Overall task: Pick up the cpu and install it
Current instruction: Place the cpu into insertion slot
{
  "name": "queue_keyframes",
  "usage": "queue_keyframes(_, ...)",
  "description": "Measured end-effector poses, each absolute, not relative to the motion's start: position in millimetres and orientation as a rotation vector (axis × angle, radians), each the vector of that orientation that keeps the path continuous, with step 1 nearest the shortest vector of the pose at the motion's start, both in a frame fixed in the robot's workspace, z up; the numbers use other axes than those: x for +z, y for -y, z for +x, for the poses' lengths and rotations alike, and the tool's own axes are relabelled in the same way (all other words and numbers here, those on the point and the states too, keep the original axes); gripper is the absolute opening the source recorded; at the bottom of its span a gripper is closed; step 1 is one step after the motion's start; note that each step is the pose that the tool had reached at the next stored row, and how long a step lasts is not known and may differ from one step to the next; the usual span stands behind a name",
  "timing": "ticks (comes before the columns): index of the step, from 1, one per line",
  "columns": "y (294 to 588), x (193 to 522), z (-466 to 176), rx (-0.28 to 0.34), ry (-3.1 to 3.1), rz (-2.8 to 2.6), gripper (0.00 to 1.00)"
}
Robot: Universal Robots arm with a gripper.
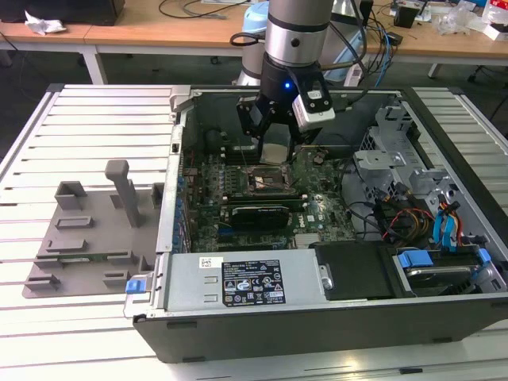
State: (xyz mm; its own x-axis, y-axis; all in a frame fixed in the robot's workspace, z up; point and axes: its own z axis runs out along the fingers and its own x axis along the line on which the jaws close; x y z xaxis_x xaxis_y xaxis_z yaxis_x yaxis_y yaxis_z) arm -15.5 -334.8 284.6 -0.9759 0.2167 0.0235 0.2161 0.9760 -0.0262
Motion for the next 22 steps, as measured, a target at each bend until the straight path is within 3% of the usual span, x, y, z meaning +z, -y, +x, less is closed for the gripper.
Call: queue_keyframes(22, 334.7, 283.7, -15.5, 0.033, 3.043, -0.657, 0.55)
